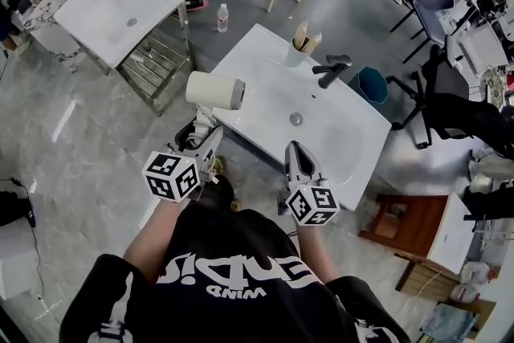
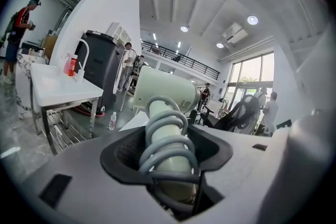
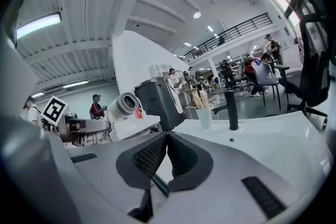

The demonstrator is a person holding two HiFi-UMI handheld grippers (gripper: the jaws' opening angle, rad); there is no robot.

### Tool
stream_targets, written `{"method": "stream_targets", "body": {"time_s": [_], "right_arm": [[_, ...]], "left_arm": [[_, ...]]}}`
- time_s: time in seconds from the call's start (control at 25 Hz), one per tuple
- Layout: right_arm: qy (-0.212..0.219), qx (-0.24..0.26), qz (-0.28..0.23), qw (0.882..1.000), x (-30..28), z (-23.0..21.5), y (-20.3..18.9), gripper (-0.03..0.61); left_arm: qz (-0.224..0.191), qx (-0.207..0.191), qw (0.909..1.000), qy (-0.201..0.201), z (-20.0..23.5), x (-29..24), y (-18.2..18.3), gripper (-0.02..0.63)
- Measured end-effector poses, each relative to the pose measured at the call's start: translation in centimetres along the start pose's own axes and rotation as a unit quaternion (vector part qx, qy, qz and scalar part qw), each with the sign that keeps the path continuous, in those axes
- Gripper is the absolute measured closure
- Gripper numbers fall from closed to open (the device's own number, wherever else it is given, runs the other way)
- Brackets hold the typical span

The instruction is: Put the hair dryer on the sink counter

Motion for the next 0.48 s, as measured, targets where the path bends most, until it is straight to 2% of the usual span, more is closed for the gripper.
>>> {"method": "stream_targets", "body": {"time_s": [0.48], "right_arm": [[-0.042,-0.017,-0.035,0.998,-9.1,-1.0,3.7,0.554]], "left_arm": [[0.038,-0.018,0.9970,-0.064,6.2,-9.8,2.3,0.370]]}}
Point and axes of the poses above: the fingertips, and each gripper's own axes: x backward along the fingers, z to its left, y out of its top, the point moved 4 cm from there along x, backward along the fingers, and after that the axes turned 14 degrees about -x, right-handed, at the moved point
